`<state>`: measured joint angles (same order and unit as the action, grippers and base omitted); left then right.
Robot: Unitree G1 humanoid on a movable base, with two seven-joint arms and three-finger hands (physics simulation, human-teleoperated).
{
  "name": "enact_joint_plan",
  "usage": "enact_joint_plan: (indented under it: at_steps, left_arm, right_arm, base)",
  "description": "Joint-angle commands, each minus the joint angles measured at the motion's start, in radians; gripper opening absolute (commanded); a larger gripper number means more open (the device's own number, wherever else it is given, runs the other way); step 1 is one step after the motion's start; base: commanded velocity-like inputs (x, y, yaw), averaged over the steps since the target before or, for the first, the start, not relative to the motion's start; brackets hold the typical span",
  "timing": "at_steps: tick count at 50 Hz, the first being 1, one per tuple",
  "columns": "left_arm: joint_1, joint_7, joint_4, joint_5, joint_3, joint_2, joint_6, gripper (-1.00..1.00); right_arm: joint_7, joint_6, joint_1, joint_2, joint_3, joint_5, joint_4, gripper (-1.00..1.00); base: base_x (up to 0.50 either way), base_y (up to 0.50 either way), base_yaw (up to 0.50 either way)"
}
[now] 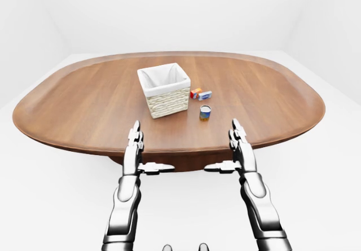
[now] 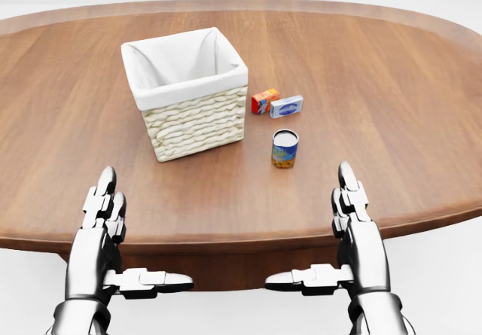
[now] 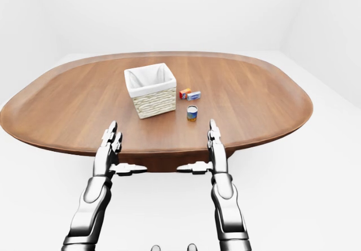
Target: Pick up the alphabet soup and put it in the basket.
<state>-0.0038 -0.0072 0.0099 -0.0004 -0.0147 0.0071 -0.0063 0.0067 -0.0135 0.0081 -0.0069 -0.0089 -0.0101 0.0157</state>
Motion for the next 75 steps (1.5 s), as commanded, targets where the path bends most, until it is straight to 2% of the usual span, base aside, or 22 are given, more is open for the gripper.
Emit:
enact_joint_plan:
  at_steps: [1, 7, 11, 17, 19, 25, 28, 37, 47, 54, 75]
  left_arm:
    - [-0.007, 0.006, 0.018, 0.013, -0.026, 0.013, -0.019, 1.0]
    - [-0.003, 0.019, 0.005, 0.012, -0.034, 0.014, -0.022, 1.0]
    - [-0.008, 0.039, 0.008, 0.009, -0.048, 0.016, -0.032, 1.0]
    - [0.017, 0.046, -0.041, 0.001, -0.055, 0.016, -0.029, 1.0]
    - [0.046, 0.051, -0.101, 0.0, -0.06, 0.015, -0.023, 1.0]
    - [0.12, 0.051, -0.24, -0.012, -0.075, 0.005, -0.018, 1.0]
    - [0.147, 0.052, -0.287, -0.01, -0.08, -0.001, -0.025, 1.0]
    - [0.208, 0.038, -0.386, -0.002, -0.077, -0.016, -0.021, 1.0]
    - [0.213, 0.036, -0.38, 0.015, -0.063, -0.02, -0.04, 1.0]
    - [0.211, 0.033, -0.376, 0.013, -0.067, -0.018, -0.043, 1.0]
    - [0.252, 0.03, -0.435, 0.021, -0.045, -0.025, -0.033, 1.0]
  right_arm:
    - [0.017, -0.033, 0.022, -0.01, -0.006, -0.034, 0.04, 1.0]
    - [0.005, -0.012, 0.022, -0.008, -0.008, -0.056, 0.031, 1.0]
    - [-0.001, -0.014, 0.015, -0.007, -0.008, -0.061, 0.019, 1.0]
    - [-0.004, -0.014, 0.02, -0.007, -0.009, -0.063, 0.027, 1.0]
    - [-0.004, -0.025, 0.018, -0.009, -0.014, -0.057, 0.035, 1.0]
    - [-0.004, -0.033, 0.012, -0.011, -0.022, -0.051, 0.039, 1.0]
    - [-0.005, -0.036, 0.013, -0.011, -0.021, -0.051, 0.043, 1.0]
    - [-0.006, -0.036, 0.012, -0.012, -0.027, -0.044, 0.045, 1.0]
    - [-0.006, -0.03, 0.007, -0.013, -0.028, -0.045, 0.033, 1.0]
    - [-0.009, -0.026, 0.003, -0.013, -0.026, -0.048, 0.023, 1.0]
    - [-0.012, -0.022, 0.003, -0.013, -0.024, -0.053, 0.019, 1.0]
  base:
    - [0.0, 0.0, 0.0]
    - [0.0, 0.0, 0.0]
    - [0.0, 0.0, 0.0]
    - [0.0, 0.0, 0.0]
    - [0.0, 0.0, 0.0]
    - [0.0, 0.0, 0.0]
    - [0.0, 0.0, 0.0]
    - [0.05, 0.0, 0.0]
    - [0.18, 0.0, 0.0]
    - [0.29, 0.0, 0.0]
    - [0.3, 0.0, 0.0]
